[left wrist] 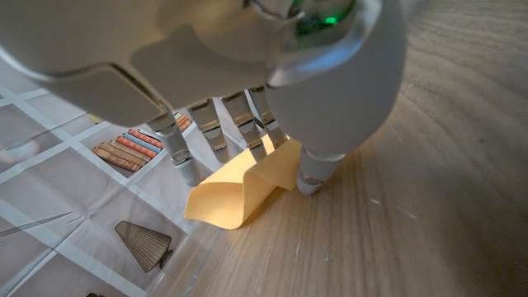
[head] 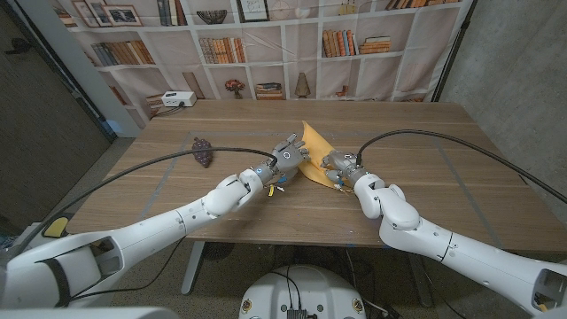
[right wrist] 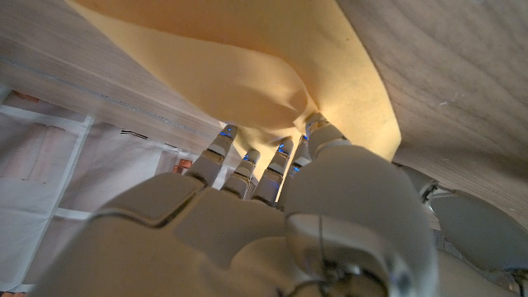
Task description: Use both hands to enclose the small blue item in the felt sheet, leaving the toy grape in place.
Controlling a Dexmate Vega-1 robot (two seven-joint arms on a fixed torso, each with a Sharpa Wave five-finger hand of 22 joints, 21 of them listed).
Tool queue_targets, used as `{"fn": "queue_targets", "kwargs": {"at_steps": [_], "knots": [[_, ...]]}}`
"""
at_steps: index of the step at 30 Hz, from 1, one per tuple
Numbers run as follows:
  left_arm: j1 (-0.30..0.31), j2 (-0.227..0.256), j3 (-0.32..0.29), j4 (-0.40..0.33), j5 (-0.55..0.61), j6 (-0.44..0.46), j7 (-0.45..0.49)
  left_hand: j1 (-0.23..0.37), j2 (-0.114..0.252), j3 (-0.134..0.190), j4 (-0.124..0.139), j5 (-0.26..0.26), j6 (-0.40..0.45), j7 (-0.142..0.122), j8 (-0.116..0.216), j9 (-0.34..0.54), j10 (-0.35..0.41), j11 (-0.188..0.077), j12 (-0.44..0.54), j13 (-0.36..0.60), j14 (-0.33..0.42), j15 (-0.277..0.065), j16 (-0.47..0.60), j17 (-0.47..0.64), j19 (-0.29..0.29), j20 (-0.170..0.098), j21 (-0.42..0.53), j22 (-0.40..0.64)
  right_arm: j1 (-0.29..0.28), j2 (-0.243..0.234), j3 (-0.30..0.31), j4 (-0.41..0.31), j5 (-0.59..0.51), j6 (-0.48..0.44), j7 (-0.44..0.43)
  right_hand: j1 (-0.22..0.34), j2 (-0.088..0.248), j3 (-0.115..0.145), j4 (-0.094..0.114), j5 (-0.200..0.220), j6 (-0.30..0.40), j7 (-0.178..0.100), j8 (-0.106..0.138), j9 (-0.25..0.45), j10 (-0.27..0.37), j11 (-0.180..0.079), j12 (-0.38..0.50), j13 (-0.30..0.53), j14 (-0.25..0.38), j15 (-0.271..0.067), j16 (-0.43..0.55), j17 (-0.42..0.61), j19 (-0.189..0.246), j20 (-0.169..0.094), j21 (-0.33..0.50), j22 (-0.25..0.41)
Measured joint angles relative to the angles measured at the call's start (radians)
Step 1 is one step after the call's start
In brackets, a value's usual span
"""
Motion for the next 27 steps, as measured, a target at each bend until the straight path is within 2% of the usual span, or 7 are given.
{"fn": "queue_targets", "kwargs": {"at_steps": [1,2,6,9,12,20,27], "knots": [[-0.002,0.0,0.0,0.0,-0.002,0.006,0.015,0.0,0.0,0.002,0.002,-0.004,0.0,0.0,0.0,0.0,0.007,0.0,0.0,0.0,0.0,0.0,0.001,0.0,0.003,-0.003,0.006,0.001,0.001,0.0,0.0,0.0,0.002,0.0,0.0,0.0,0.0,-0.001,-0.001,0.004,0.0,0.0,0.0,0.0,0.0,0.0,0.0,0.0,0.0,0.0,0.0,-0.001,0.0,0.0,0.0,0.0],[-0.004,-0.02,0.012,0.042,-0.008,0.016,0.045,0.0,0.0,0.003,0.005,-0.01,0.0,0.0,0.0,0.0,0.009,-0.002,0.004,0.0,0.001,-0.001,0.001,0.0,0.009,-0.001,0.008,0.002,0.001,0.0,0.0,0.0,0.004,0.0,0.0,0.0,0.0,-0.001,-0.001,0.006,0.0,0.0,0.0,0.0,0.0,0.0,0.0,0.0,0.0,0.0,0.0,-0.002,0.0,0.0,0.0,0.0],[-0.008,-0.037,0.022,0.078,-0.023,0.033,0.102,-0.005,0.018,0.001,0.007,-0.02,0.009,0.0,0.002,-0.004,0.034,-0.002,0.011,0.004,0.021,-0.001,0.008,0.0,0.018,-0.007,0.015,0.002,0.002,0.0,0.0,0.0,0.007,0.0,0.0,0.0,0.0,-0.001,-0.001,0.006,0.0,0.0,0.0,0.0,0.007,-0.004,0.0,-0.002,0.0,0.0,0.0,-0.005,0.0,0.0,0.0,0.0],[-0.013,-0.049,0.031,0.102,-0.037,0.043,0.144,-0.011,0.024,0.005,0.011,-0.026,0.022,0.0,0.009,-0.004,0.052,-0.003,0.015,0.005,0.034,-0.002,0.008,0.0,0.029,-0.003,0.023,0.002,0.002,0.0,0.0,0.0,0.012,0.0,0.0,0.0,0.0,-0.001,-0.001,0.006,0.0,0.0,0.0,0.0,0.011,0.0,0.0,-0.002,0.0,0.0,0.0,-0.005,0.0,0.0,0.0,0.0],[-0.02,-0.064,0.042,0.137,-0.069,0.048,0.2,-0.011,0.024,0.005,0.011,-0.033,0.026,0.0,0.009,-0.004,0.059,-0.001,0.019,0.009,0.033,-0.002,0.008,0.0,0.03,-0.005,0.027,0.002,0.003,-0.002,0.0,0.0,0.015,0.0,-0.002,0.009,-0.009,-0.001,-0.001,0.011,0.0,0.0,0.0,0.0,0.018,-0.007,0.0,-0.001,0.0,0.0,0.0,-0.005,0.0,0.0,0.0,0.0],[-0.033,-0.086,0.063,0.174,-0.139,0.026,0.27,-0.017,0.03,0.001,0.015,-0.044,0.042,0.005,0.009,-0.009,0.06,0.0,0.018,0.013,0.044,-0.002,0.016,0.0,0.034,-0.001,0.035,0.002,0.003,-0.006,0.0,0.0,0.027,0.0,-0.01,0.012,-0.012,-0.001,-0.001,0.023,0.0,0.0,0.0,0.0,0.031,-0.02,0.0,-0.001,0.0,0.0,0.0,-0.014,0.005,0.005,0.0,-0.001],[-0.047,-0.106,0.085,0.2,-0.183,0.004,0.319,-0.03,0.028,-0.003,0.019,-0.053,0.038,0.001,0.004,-0.015,0.057,-0.004,0.007,0.014,0.044,-0.002,0.016,0.0,0.034,-0.001,0.04,0.002,0.003,-0.011,0.002,-0.003,0.039,0.0,-0.016,0.016,-0.016,0.002,-0.004,0.034,0.0,0.0,0.0,0.0,0.03,-0.02,0.0,-0.004,0.0,0.0,0.0,-0.017,0.005,0.005,0.004,-0.002]]}}
